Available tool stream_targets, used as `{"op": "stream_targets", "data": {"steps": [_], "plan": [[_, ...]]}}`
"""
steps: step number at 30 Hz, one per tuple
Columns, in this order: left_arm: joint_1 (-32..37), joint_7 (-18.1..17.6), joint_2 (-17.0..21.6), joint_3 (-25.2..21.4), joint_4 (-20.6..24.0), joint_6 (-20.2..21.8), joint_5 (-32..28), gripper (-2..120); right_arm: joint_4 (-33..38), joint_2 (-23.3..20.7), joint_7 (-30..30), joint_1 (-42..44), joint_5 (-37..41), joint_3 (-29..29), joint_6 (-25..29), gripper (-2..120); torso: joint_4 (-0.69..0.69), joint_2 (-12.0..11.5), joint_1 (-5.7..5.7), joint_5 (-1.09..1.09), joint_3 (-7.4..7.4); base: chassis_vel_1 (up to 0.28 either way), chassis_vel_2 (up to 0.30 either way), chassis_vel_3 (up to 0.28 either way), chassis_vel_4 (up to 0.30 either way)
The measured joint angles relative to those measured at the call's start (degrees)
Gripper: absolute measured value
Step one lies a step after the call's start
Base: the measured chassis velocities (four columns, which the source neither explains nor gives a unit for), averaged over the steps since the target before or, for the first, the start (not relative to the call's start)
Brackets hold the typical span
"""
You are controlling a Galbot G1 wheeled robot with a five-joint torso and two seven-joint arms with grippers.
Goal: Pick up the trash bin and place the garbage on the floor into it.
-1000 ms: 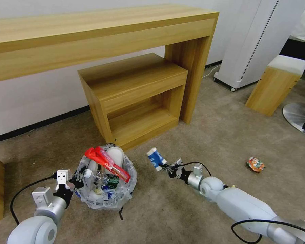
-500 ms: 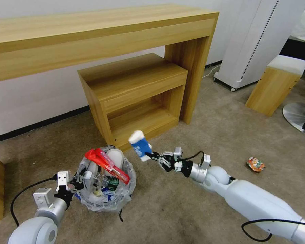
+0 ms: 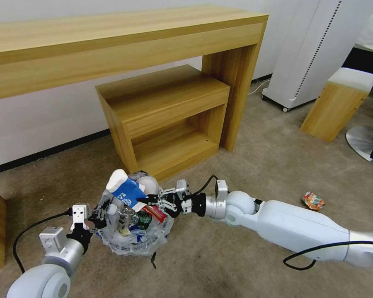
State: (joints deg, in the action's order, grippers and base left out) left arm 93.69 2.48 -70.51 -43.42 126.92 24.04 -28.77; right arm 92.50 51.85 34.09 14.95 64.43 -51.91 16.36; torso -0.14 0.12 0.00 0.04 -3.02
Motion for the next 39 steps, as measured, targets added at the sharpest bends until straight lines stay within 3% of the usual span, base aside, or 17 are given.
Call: {"op": "stream_targets", "data": {"steps": [22,39], "plan": [[0.4,-0.2,-0.1,0.1,1.5,0.1,-0.4,3,-2.8,0.9,-7.7,3.3,-3.3,-2.7,-0.9,3,0.0,0.0,0.0,0.01,0.0,0.0,0.0,0.0,0.0],[0.5,-0.8,1.7,-0.2,0.2,1.6,-2.7,3,2.7,-1.0,-8.4,1.2,-2.7,-3.1,-1.8,68,0.01,0.0,0.0,0.0,0.0,0.0,0.0,0.0,0.0]]}}
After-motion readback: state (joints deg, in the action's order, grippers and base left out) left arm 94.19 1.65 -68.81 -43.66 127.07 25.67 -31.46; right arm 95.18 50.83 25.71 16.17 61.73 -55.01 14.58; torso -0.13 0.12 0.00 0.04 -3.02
